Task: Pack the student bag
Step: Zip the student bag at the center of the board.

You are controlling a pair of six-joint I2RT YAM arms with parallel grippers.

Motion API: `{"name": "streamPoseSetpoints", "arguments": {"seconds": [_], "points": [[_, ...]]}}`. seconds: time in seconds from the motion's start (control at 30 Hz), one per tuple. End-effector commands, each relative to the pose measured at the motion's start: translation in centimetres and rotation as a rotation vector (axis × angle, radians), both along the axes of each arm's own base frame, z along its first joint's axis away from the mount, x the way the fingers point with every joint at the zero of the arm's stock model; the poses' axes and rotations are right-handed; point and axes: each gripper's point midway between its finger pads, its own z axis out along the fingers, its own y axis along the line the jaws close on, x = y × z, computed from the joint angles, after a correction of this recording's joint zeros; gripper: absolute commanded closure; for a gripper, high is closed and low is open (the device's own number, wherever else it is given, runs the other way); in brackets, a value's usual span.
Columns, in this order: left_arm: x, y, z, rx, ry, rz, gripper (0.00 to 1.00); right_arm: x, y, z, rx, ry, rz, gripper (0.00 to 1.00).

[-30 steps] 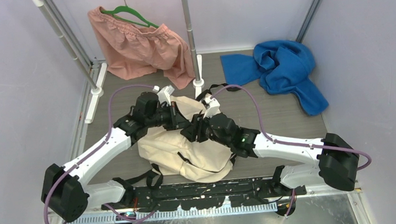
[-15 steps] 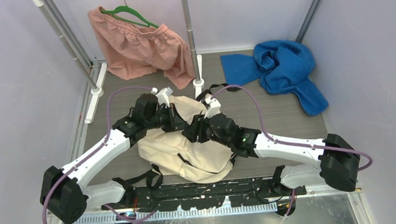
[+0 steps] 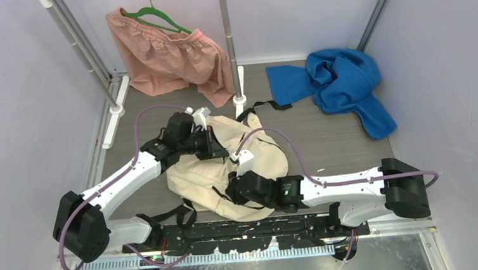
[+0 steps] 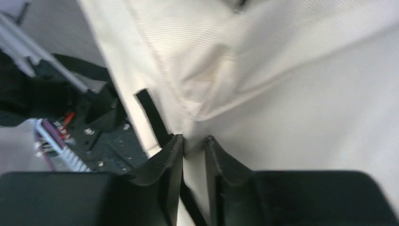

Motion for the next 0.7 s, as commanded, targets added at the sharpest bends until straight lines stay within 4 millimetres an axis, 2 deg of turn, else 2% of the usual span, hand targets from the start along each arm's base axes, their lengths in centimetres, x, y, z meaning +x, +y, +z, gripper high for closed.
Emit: {"name": "streamPoseSetpoints", "arguments": {"seconds": [0.0, 0.03, 0.07, 0.33, 0.47, 0.5, 0.57, 0.67], "points": [[1.8, -0.5, 3.2, -0.056, -0.108, 0.004, 1.0, 2.3, -3.4, -1.3, -0.122, -0.065, -0.161, 0.87], [1.7, -0.4, 3.3, -0.058, -0.109, 0.004, 1.0, 2.5, -4.5, -1.6, -0.132, -0.07, -0.19, 0.97], [1.5, -0.5, 3.3, -0.063, -0.108, 0.0, 1.0, 2.6, -5.6, -1.5, -0.133, -0.078, -0.216, 0.99], [0.5, -3.2, 2.4, -0.148, -0.038, -0.081, 1.0, 3.6, -13.1, -0.9, -0.153, -0.101, -0.394, 0.99], [0.3, -5.0, 3.0, -0.188, -0.04, -0.104, 1.0, 4.9, -17.0, 0.2, -0.146, -0.097, -0.529, 0.99], [0.2, -5.6, 3.0, -0.196, -0.03, -0.108, 1.0, 5.2, -17.9, 0.2, -0.149, -0.082, -0.563, 0.96], [0.4, -6.7, 2.8, -0.213, -0.014, -0.105, 1.0, 5.6, -18.9, 0.6, -0.141, -0.058, -0.599, 0.76], [1.1, -7.5, 2.0, -0.233, 0.013, -0.086, 1.0, 5.6, -17.5, 3.2, -0.038, -0.071, -0.534, 0.59]]}}
